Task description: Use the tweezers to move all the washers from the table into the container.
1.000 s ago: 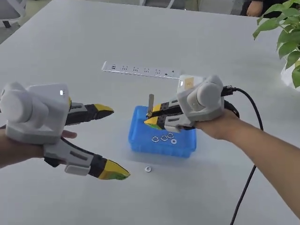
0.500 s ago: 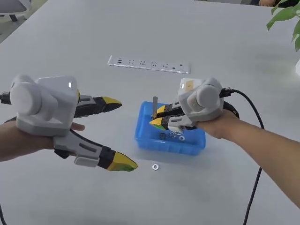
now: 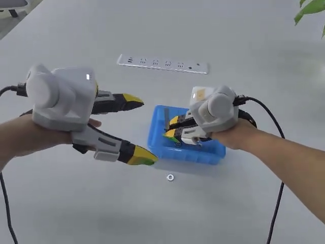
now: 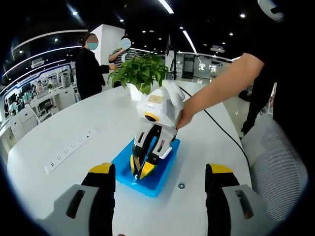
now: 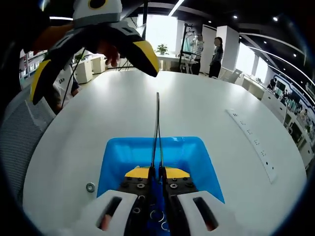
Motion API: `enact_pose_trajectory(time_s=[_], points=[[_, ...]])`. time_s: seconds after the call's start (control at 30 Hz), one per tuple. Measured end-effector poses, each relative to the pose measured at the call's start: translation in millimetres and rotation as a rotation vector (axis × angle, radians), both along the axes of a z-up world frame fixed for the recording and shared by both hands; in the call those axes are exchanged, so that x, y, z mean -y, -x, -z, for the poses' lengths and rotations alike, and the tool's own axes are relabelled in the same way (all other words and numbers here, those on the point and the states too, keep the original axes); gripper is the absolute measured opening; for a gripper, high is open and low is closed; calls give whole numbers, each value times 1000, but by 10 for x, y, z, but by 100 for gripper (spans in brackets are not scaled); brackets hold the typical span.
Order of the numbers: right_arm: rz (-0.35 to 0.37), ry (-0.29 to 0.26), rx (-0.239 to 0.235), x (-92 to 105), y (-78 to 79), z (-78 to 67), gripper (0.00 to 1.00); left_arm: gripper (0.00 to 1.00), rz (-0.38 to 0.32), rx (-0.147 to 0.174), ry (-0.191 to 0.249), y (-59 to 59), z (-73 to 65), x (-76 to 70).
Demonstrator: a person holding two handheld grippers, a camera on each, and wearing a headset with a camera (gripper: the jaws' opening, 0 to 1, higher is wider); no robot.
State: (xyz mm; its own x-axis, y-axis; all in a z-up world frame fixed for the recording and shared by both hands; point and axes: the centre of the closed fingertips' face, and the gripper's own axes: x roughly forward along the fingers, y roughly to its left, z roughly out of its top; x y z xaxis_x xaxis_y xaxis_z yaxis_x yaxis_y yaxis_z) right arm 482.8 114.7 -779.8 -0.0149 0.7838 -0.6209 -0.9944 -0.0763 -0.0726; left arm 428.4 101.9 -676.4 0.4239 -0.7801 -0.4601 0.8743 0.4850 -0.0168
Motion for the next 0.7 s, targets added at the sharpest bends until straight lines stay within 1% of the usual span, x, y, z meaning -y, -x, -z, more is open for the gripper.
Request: enact_pose_trajectory(time_s=[0.07,0.1,0.2,0.23,0.3,0.37,0.4,0.43,0.5,0.57,0.63,0.7], points=[[-6,4,5,3,3,-1,9,72,7,2,-3,-43,9,8],[-7,5,6,3,2,-1,9,69,11,9,-8,-76,14,13],[-12,9,10,6,-3,1,9,56,25,21,-29,-158,37,21],[-13,10,11,5,-3,2,9,52,25,27,-39,-202,48,22],[-16,11,12,1,-4,2,9,45,32,34,-50,-251,59,26],[-19,13,14,2,-5,1,9,38,40,49,-70,-315,78,28],[-19,12,13,5,-6,1,9,35,44,59,-87,-357,101,22],[-18,12,12,6,-7,1,9,31,47,60,-96,-376,118,21],[-20,11,12,6,-8,0,9,28,57,63,-113,-420,161,29],[-21,12,12,7,-6,-2,9,27,81,62,-123,-426,193,53],[-24,13,13,7,-7,-2,9,25,95,64,-127,-443,207,74],[-27,14,13,8,-10,-1,9,24,108,58,-124,-458,216,100]])
